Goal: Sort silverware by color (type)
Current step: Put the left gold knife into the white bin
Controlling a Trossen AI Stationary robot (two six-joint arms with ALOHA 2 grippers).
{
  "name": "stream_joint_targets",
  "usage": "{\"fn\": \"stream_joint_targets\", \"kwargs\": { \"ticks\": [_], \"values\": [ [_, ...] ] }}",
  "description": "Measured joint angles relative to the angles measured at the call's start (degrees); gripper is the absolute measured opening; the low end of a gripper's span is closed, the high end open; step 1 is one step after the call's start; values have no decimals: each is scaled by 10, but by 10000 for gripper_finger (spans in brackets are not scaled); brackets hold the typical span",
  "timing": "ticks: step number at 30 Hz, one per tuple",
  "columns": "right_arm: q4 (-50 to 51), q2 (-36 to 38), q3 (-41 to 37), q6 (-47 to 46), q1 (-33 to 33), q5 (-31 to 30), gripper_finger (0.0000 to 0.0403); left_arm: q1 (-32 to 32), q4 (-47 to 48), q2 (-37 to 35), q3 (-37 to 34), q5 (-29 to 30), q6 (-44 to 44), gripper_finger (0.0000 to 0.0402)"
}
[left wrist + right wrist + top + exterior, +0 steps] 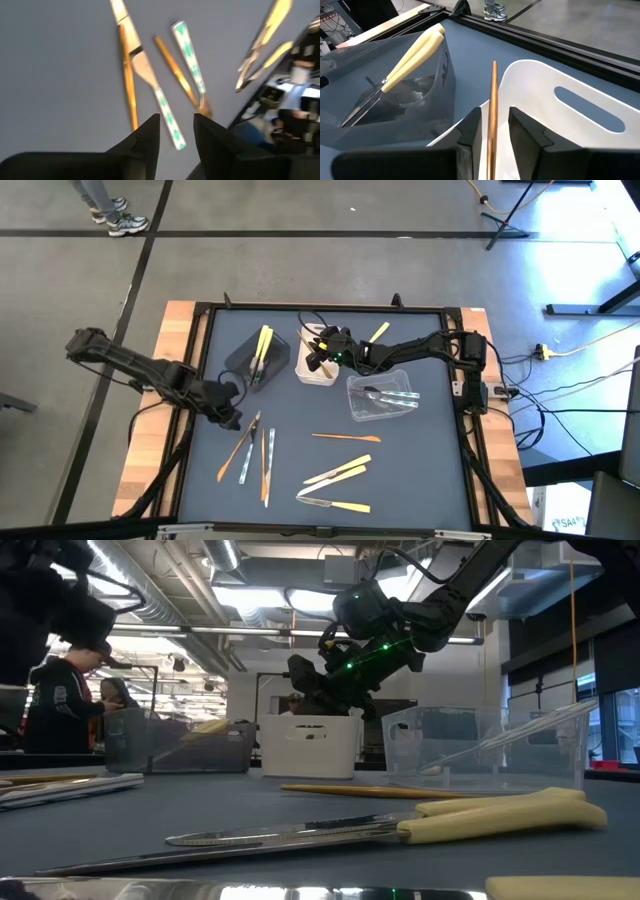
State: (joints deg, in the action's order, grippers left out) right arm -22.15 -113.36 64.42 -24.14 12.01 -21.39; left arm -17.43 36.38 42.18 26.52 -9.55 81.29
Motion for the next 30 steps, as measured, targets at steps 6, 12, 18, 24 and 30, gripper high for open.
{"fn": "stream_joint_targets", "kwargs": {
  "ticks": [6, 12, 18, 24, 30],
  "values": [
    [0, 0, 0, 0, 0, 0, 83, -49, -7, 61, 0, 44, 32, 106],
    [0, 0, 0, 0, 0, 0, 83, -83, -8, 121, 14, 77, 42, 105],
    [0, 0, 0, 0, 0, 0, 83, -110, -7, 186, 63, 101, 41, 105],
    [0, 0, 0, 0, 0, 0, 83, -133, 40, 267, 110, 120, 41, 105],
    [0, 0, 0, 0, 0, 0, 83, -143, 58, 333, 125, 121, 41, 105]
  ]
}}
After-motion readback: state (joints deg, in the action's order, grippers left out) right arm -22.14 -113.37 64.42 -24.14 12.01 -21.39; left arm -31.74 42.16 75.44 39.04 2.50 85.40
